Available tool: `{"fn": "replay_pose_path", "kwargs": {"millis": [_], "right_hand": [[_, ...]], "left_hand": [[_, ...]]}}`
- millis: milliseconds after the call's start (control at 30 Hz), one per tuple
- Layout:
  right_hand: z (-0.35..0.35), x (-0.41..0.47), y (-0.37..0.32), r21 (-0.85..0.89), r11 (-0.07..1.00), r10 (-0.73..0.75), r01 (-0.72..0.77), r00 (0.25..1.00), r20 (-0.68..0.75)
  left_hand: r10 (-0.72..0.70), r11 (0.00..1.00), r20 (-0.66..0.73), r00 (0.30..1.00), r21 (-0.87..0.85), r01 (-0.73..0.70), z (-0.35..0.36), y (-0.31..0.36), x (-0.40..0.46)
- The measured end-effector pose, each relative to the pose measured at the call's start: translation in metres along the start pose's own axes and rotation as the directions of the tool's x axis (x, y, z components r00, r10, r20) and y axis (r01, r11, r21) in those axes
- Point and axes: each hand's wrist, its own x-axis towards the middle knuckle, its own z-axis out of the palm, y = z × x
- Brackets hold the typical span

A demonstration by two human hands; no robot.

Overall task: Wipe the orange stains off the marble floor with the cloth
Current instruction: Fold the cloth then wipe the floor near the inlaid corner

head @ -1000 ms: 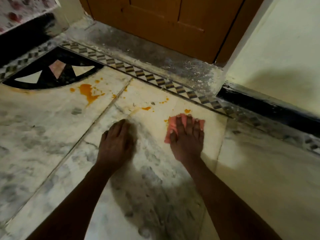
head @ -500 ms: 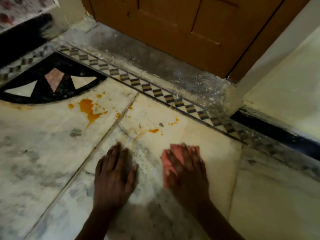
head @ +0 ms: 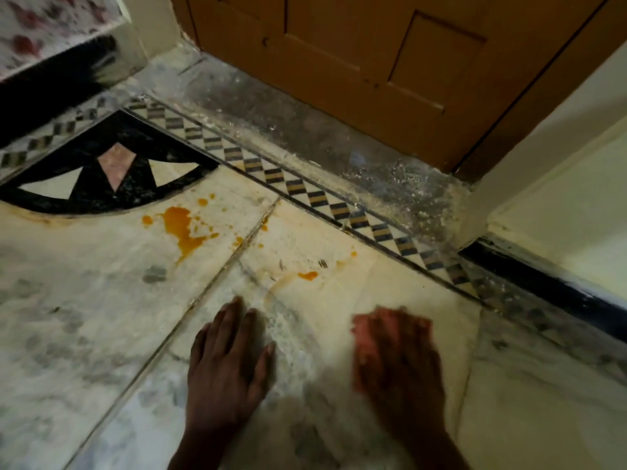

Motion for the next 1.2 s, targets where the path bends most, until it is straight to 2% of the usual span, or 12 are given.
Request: {"fn": "replay_pose_path", "kwargs": {"millis": [67, 133, 333, 367, 533, 600, 733, 800, 933, 1000, 1133, 1200], "right_hand": [[-0.001, 0.052, 0.014, 0.116, 0.930, 0.353, -0.348, 0.936, -0.018], [-0.013, 0.117, -0.006, 0.258, 0.852, 0.481, -0.456, 0.876, -0.038], [-0.015, 0.036, -0.057, 0.147, 0.984, -0.096, 0.102, 0.994, -0.048], [-0.013, 0.022, -0.042, 0.136, 0.985, -0.100, 0.104, 0.994, -0.035], [-0.016, 0.137, -0.031, 0.235, 0.898, 0.383, -0.373, 0.924, 0.004], [-0.020, 0.159, -0.066, 0.208, 0.942, 0.259, -0.263, 0.965, 0.046], [-0.020, 0.059, -0.084, 0.154, 0.963, -0.203, 0.221, 0.972, -0.121], [-0.012, 0.041, -0.059, 0.117, 0.973, -0.189, 0.200, 0.977, -0.098], [-0.008, 0.141, -0.060, 0.188, 0.950, 0.268, -0.249, 0.960, -0.082], [-0.013, 0.169, -0.098, 0.185, 0.966, 0.186, -0.179, 0.982, -0.026], [-0.013, 0.066, -0.114, 0.154, 0.952, -0.237, 0.265, 0.955, -0.178], [-0.013, 0.027, -0.085, 0.167, 0.948, -0.247, 0.271, 0.958, -0.148]], "left_hand": [[0.016, 1.000, -0.006, 1.000, -0.001, -0.016, 0.003, -0.003, 0.000], [0.011, 1.000, -0.020, 1.000, -0.006, -0.012, 0.004, -0.003, 0.001], [-0.003, 1.000, 0.007, 1.000, 0.000, 0.003, -0.001, -0.002, 0.000], [-0.012, 1.000, 0.009, 1.000, 0.004, 0.012, -0.001, -0.002, 0.001], [-0.045, 0.999, -0.008, 0.999, 0.004, 0.045, 0.002, -0.003, 0.000], [-0.066, 0.997, -0.019, 0.998, 0.030, 0.066, 0.004, -0.003, 0.001], [-0.090, 0.994, -0.033, 0.995, 0.054, 0.091, 0.000, -0.003, 0.001], [-0.127, 0.989, -0.063, 0.990, 0.062, 0.130, 0.001, -0.002, 0.002], [-0.133, 0.986, -0.087, 0.987, 0.088, 0.141, 0.007, -0.004, 0.001], [-0.115, 0.987, -0.085, 0.990, 0.106, 0.124, 0.011, -0.006, 0.002], [-0.109, 0.989, -0.043, 0.993, 0.095, 0.113, 0.007, -0.007, 0.000], [-0.122, 0.989, -0.027, 0.992, 0.080, 0.124, 0.004, -0.004, 0.000]]}}
